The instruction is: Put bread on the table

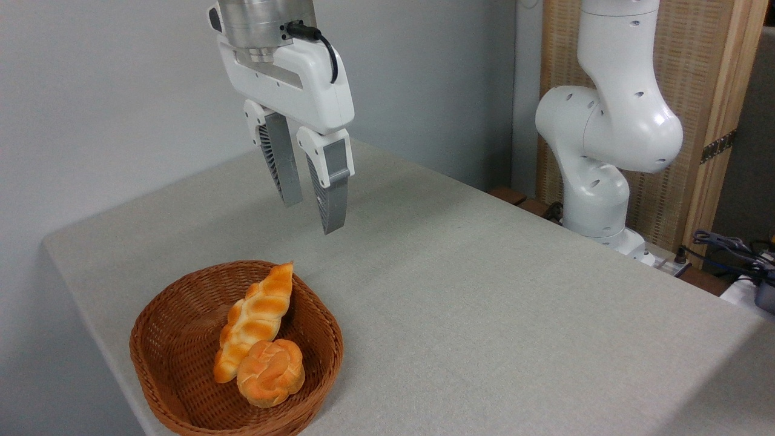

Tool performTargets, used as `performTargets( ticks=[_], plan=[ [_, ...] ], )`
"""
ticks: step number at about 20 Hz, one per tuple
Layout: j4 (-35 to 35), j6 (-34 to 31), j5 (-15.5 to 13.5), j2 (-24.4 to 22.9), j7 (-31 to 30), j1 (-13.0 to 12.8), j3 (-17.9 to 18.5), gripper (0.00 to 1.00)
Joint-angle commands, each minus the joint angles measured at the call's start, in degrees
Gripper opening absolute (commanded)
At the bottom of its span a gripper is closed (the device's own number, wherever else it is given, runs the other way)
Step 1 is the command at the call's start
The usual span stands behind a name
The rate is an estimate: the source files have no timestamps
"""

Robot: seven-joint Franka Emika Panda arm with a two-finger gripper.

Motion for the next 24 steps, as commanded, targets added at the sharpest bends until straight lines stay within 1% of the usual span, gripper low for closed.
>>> performTargets(
  ticks=[1,3,10,12,14,15,17,19,20,22,24],
  plan=[
    [1.0,-1.6,0.2,-0.2,-0.9,-0.3,0.6,1.00],
    [1.0,-1.6,0.1,-0.3,-0.7,-0.3,1.3,1.00],
    [0.8,-0.4,0.0,-0.2,-0.6,-0.3,1.4,1.00],
    [-0.5,4.0,-2.2,-0.3,-1.5,-0.3,1.3,1.00],
    [-2.8,8.9,-3.8,-0.5,-3.8,-0.4,1.1,1.00],
    [-4.6,12.6,-4.8,-0.5,-5.9,-0.4,0.9,1.00],
    [-8.4,22.1,-6.9,0.0,-12.0,-0.4,0.5,1.00],
    [-10.1,28.1,-6.7,2.0,-17.9,-0.6,-1.3,1.00],
    [-11.1,30.0,-6.4,2.1,-19.5,-0.6,-1.9,1.00],
    [-14.0,34.1,-6.9,2.1,-20.7,-1.2,-2.0,1.00],
    [-17.3,38.8,-7.1,2.4,-21.8,-3.2,-2.0,1.00]
  ],
)
